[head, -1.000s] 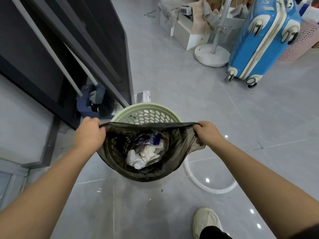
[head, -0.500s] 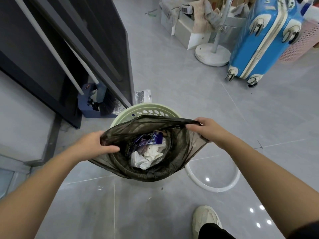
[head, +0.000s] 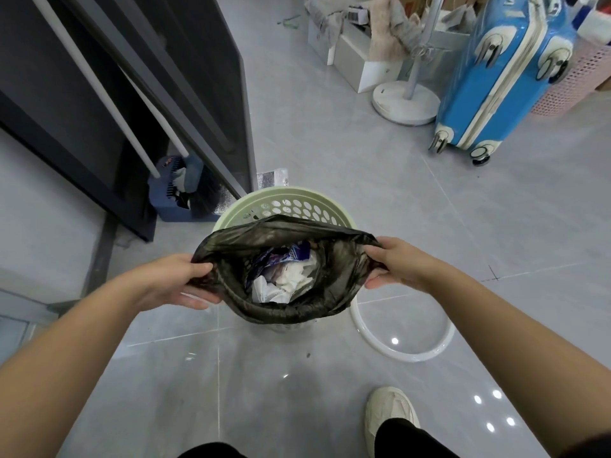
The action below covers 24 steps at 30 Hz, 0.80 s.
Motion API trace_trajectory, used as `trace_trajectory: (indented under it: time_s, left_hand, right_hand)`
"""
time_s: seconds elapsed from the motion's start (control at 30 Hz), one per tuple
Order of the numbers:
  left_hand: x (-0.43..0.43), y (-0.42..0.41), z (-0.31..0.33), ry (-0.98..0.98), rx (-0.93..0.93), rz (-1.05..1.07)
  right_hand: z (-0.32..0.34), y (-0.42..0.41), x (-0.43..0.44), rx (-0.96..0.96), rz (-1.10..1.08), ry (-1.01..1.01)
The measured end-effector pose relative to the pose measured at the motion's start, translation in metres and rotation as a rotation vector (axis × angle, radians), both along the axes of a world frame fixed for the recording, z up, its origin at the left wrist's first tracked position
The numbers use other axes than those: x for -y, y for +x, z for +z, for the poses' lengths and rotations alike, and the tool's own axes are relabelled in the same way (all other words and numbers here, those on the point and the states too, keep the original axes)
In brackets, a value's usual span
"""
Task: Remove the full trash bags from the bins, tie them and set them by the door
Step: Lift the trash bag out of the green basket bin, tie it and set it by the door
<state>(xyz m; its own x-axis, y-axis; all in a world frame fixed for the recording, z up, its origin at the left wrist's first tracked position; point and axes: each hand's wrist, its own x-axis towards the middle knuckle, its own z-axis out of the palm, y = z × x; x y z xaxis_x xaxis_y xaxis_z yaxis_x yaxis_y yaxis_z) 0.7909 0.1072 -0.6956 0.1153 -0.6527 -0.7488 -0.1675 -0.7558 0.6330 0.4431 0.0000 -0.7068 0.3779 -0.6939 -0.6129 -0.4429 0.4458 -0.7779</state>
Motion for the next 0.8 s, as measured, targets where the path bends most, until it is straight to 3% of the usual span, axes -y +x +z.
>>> trace_trajectory:
  time_s: [0.1, 0.27, 0.5, 0.57, 0.67, 0.73, 0.8]
  left_hand:
    - [0.0, -0.014, -0.005, -0.047, -0.101, 0.215]
    - [0.006, -0.022, -0.004, -0.17, -0.089, 0.319]
    - [0.02, -0.022, 0.007, -0.499, 0.26, 0.473]
    - [0.018, -0.02, 0.006, -0.566, 0.351, 0.349]
    - [0.013, -0.021, 0.011, -0.575, 0.677, -0.118]
    - [0.014, -0.023, 0.008, -0.526, 0.848, -0.372]
    - [0.02, -0.026, 0.006, -0.596, 0.972, -0.426]
  right_hand:
    - [-0.007, 0.008, -0.009, 0.079, -0.176, 0.071]
    - [-0.006, 0.006, -0.001, 0.07, -0.285, 0.046]
    - [0.016, -0.005, 0.013, 0.262, -0.502, -0.084]
    - [0.015, -0.006, 0.01, 0.142, -0.443, -0.149]
    - [0.011, -0.013, 0.003, -0.221, -0.026, -0.441]
    - [0.007, -0.016, 0.002, -0.381, 0.207, -0.52]
    - [0.001, -0.015, 0.005, -0.473, 0.316, -0.626]
